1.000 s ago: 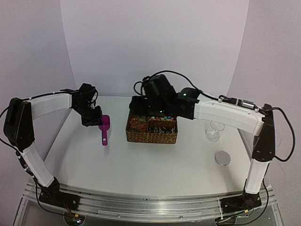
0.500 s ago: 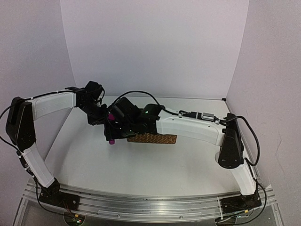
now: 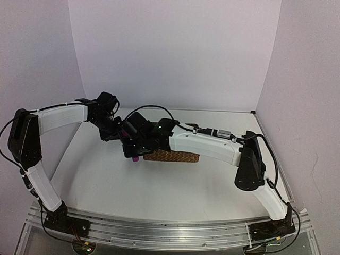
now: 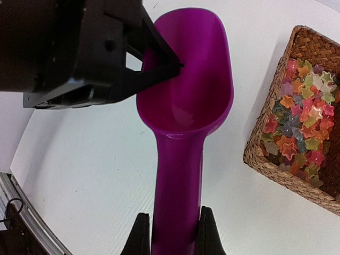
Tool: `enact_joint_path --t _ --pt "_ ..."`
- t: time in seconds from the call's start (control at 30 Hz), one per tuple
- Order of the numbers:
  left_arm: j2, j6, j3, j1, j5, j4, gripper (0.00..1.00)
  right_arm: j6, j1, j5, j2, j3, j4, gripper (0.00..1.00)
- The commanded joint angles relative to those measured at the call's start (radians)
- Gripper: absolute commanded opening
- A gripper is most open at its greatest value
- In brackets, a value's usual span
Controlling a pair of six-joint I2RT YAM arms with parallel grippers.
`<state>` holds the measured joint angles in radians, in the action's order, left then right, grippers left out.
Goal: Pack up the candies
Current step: Pick up the spatula from the center of the board.
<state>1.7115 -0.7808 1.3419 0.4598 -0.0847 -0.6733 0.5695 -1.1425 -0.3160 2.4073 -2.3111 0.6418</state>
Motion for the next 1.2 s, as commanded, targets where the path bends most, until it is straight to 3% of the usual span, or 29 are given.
enact_joint_path --t 0.0,0.07,0.23,0.37,0.53,0.73,0.9,1.07,1.17 --pt "-0.017 0.058 0.039 0.011 -0.088 0.009 0.00 -0.086 0.024 0.024 -0.009 0.008 -0.008 0.00" --pt "-0.026 0.077 0.036 0.011 -0.111 0.022 0.03 -0.137 0.031 0.031 -0.042 0.042 -0.010 0.00" --pt "-0.060 0.153 0.021 0.008 -0.128 0.016 0.37 -0.271 0.044 0.051 -0.150 0.148 -0.023 0.00" --pt "-0.136 0.256 -0.034 -0.005 -0.165 0.057 0.52 -0.327 0.059 0.089 -0.244 0.271 -0.032 0.00" --pt "-0.238 0.463 -0.146 -0.066 -0.328 0.170 0.70 -0.418 0.061 0.129 -0.366 0.421 -0.042 0.00" --pt "-0.264 0.846 -0.189 -0.091 -0.604 0.199 0.74 -0.637 0.059 0.229 -0.534 0.595 -0.113 0.00" --pt "-0.252 0.869 -0.178 -0.089 -0.699 0.196 0.75 -0.774 0.054 0.233 -0.562 0.619 -0.119 0.00" --pt "-0.235 0.870 -0.160 -0.093 -0.729 0.175 0.64 -0.812 0.054 0.256 -0.569 0.623 -0.119 0.00" --pt "-0.231 0.867 -0.158 -0.096 -0.816 0.165 0.48 -0.829 0.054 0.253 -0.580 0.634 -0.120 0.00"
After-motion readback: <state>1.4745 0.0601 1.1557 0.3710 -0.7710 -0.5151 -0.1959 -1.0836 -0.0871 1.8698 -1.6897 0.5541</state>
